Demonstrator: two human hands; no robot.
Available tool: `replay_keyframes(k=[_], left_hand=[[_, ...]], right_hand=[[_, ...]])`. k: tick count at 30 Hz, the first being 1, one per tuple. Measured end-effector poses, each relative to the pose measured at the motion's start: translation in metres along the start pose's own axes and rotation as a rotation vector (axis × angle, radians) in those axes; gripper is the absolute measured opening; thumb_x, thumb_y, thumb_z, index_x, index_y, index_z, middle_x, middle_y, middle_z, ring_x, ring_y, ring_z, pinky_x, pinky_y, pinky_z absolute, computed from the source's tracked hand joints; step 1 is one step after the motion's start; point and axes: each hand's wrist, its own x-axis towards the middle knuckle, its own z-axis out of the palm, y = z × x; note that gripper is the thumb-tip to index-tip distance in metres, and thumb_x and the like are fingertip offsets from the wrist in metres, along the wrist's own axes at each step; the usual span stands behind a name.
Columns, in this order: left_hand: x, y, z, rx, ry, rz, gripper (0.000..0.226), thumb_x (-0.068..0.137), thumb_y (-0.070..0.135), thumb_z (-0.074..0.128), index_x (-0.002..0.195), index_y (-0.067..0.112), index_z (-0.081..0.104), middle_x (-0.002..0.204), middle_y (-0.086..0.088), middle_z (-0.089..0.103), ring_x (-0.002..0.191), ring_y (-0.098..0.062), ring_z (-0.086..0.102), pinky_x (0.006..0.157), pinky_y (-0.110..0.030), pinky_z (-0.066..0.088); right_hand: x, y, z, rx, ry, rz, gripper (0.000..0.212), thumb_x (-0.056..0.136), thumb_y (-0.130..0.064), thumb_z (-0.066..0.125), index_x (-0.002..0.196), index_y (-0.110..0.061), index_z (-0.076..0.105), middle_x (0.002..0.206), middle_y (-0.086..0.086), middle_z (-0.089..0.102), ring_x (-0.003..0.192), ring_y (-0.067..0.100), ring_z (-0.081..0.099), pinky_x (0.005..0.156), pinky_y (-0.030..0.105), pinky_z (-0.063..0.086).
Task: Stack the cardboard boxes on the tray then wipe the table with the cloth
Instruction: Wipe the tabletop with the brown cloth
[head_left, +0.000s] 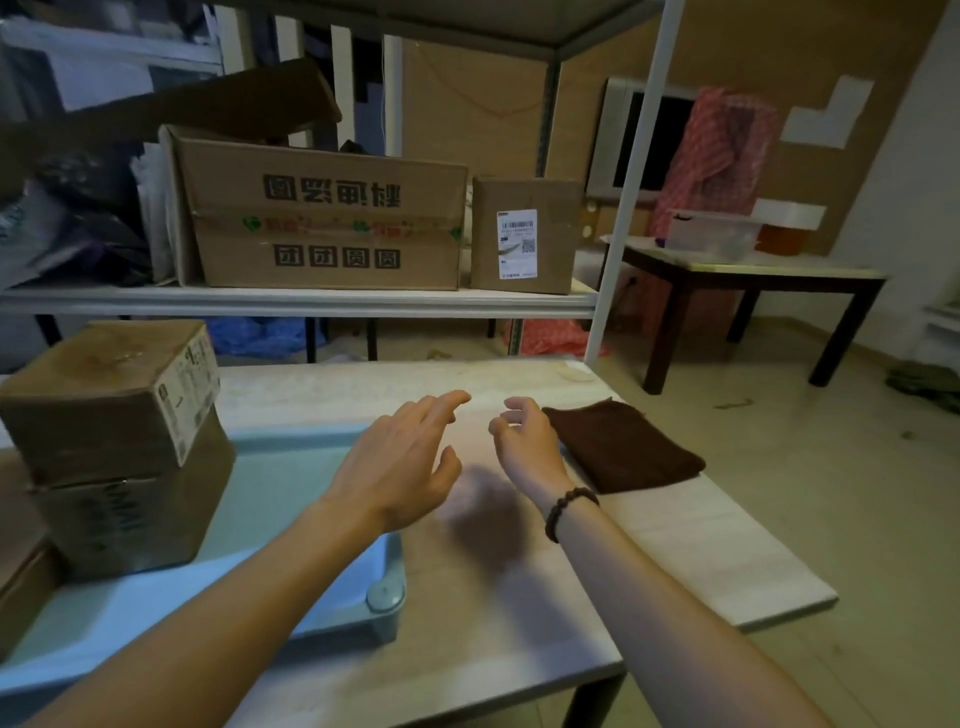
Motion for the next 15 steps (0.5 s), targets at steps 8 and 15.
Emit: replay_keyframes(k=[8,15], left_hand=[[-0.007,-0.015,0.012,-0.064,-0.17,-0.095,0.066,0.093,0.037,0.05,0.152,0.035,0.019,0.144,0.007,0.052,0.123,-0.019,0.055,0.101,-0.039,0.047],[-0.015,-0.034,0.029,-0.313,-0.25,-0.283,0.064,0.095,0.035,0.055,0.152,0.031,0.026,0.155,0.006,0.04,0.126,-0.018,0.053,0.102,-0.035,0.041]], right_hand=[[0.05,0.029,-0.025,-0.568,0.189,-0.05,0.051,0.099,-0.035,0.042,0.144,-0.015,0.053,0.145,0.012,0.057,0.134,0.036,0.049,0.113,0.049,0.035],[0.105,0.067,-0.045,-0.906,0.184,0.168,0.05,0.099,-0.046,0.041,0.139,-0.019,0.055,0.153,0.016,0.045,0.147,0.043,0.028,0.12,0.067,0.001]])
